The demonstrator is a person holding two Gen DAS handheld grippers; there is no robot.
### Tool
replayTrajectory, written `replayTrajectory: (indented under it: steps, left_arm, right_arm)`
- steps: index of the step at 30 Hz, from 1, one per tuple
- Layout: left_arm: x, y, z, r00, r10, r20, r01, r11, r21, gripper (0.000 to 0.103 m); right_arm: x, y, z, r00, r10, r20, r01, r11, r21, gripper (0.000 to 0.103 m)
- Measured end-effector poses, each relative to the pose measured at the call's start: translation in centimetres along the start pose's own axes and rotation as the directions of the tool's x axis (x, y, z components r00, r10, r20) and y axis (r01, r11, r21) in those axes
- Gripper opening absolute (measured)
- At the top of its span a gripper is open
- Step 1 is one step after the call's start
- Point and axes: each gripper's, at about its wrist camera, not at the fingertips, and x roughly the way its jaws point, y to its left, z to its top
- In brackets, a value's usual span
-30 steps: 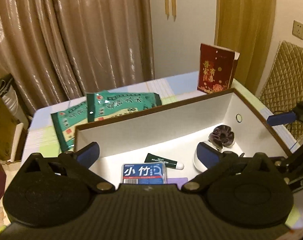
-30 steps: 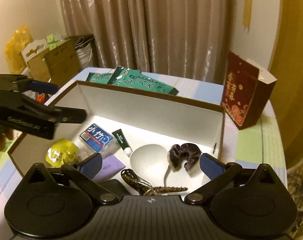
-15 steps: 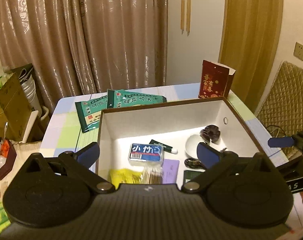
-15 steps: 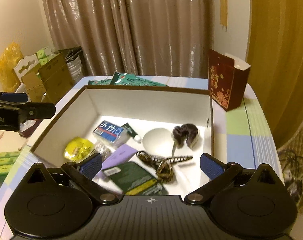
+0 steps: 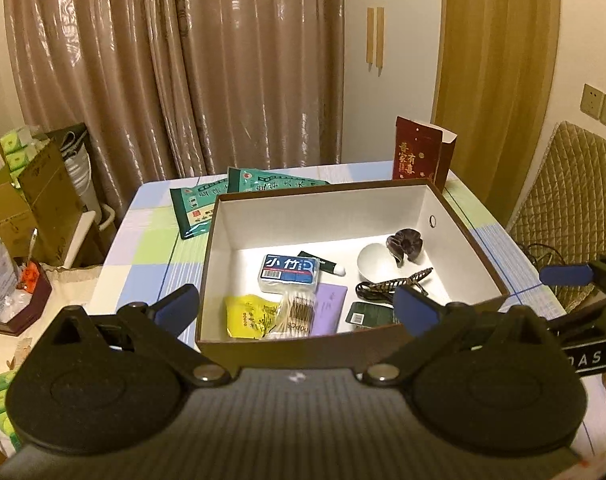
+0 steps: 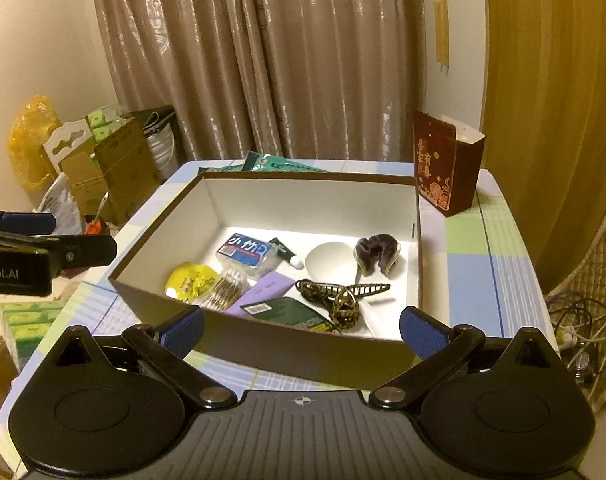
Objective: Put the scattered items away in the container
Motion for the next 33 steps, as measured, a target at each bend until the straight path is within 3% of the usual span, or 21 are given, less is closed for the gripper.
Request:
replayTrajectory:
  steps: [33]
  left_arm:
    - [-4.8, -3.6, -6.6, 0.99, 0.09, -0.11, -0.096, 0.994, -0.052, 0.102]
  right_arm:
    - [-4.5, -1.0, -4.4, 0.999, 0.048, -0.005, -0.048, 0.997, -0.064, 0.101]
